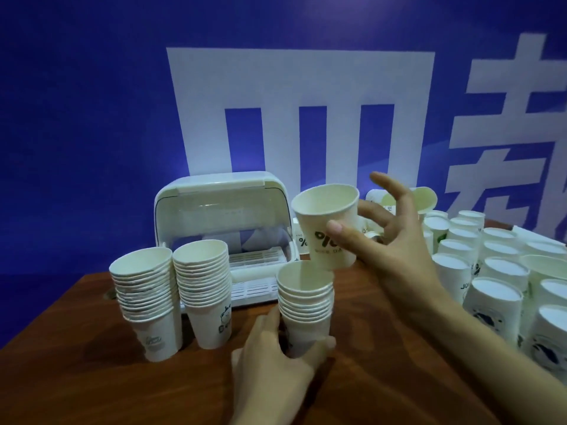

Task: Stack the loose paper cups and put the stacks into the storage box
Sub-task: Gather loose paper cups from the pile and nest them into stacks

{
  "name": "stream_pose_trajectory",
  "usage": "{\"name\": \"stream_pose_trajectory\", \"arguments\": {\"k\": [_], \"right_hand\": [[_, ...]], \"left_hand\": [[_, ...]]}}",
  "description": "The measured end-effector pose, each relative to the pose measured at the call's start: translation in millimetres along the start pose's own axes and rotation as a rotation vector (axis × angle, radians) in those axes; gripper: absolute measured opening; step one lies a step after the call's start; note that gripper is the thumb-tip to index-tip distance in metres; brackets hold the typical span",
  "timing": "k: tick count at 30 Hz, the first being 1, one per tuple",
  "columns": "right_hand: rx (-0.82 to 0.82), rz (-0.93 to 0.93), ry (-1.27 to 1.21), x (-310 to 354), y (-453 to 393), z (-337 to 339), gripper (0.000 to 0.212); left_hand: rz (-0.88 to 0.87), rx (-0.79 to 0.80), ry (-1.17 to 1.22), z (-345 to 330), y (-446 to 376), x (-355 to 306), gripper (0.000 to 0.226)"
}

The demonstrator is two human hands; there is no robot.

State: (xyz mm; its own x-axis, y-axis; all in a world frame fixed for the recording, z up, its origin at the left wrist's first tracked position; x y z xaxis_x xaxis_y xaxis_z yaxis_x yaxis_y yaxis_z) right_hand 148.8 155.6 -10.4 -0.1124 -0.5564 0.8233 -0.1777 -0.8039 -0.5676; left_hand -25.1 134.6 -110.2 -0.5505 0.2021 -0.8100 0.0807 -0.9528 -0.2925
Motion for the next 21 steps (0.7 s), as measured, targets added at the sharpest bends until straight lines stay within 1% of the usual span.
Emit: {"name": "stream_pose_trajectory", "arguments": {"k": [2,4,7,10,12,14,17,19,21], "right_hand": [[0.083,-0.009,-0.024,-3,11,-12,0.094],[0.128,-0.038,-0.044,-14,16,-20,0.098],[0.157,-0.064,-0.053,-27,19,-22,0.098],[0.187,-0.087,0.019,-38,18,-19,0.102],[0.195,-0.085,0.068,-42,18,-17,0.101],[0.194,-0.056,0.07,-44,19,-16,0.093],[0.158,-0.02,-0.029,-46,16,-16,0.07],[0.072,-0.019,-0.023,-53,4,-13,0.05],[-0.044,-0.071,0.071,-74,-21,-9,0.032]], "left_hand": [[0.005,-0.007,0.023,-1,1,-1,0.049],[0.006,-0.011,0.006,-2,1,-1,0.054],[-0.004,0.003,-0.022,-4,0,-1,0.054],[-0.01,0.001,-0.026,-4,0,0,0.052],[-0.015,0.013,-0.034,-5,0,1,0.049],[-0.015,0.016,-0.032,-4,1,1,0.048],[-0.005,0.016,-0.024,-4,2,-1,0.052],[0.001,0.014,-0.027,-3,3,-3,0.056],[0.01,0.009,-0.02,-1,3,-3,0.055]]}}
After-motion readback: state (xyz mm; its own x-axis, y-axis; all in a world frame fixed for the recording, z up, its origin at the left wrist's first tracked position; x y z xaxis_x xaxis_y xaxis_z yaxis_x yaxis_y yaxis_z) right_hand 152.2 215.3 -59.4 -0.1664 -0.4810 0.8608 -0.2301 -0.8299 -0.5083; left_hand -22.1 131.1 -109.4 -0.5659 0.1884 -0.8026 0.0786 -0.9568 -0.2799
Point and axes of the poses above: each hand's wrist, its own y-axis away from the middle knuckle, its own z-axis out of the back of the hand, x = y × z, the point moved 3 cm from there along -y, towards the middle knuckle, and after that the axes turned 3 degrees about -z, right-handed, at the moved point
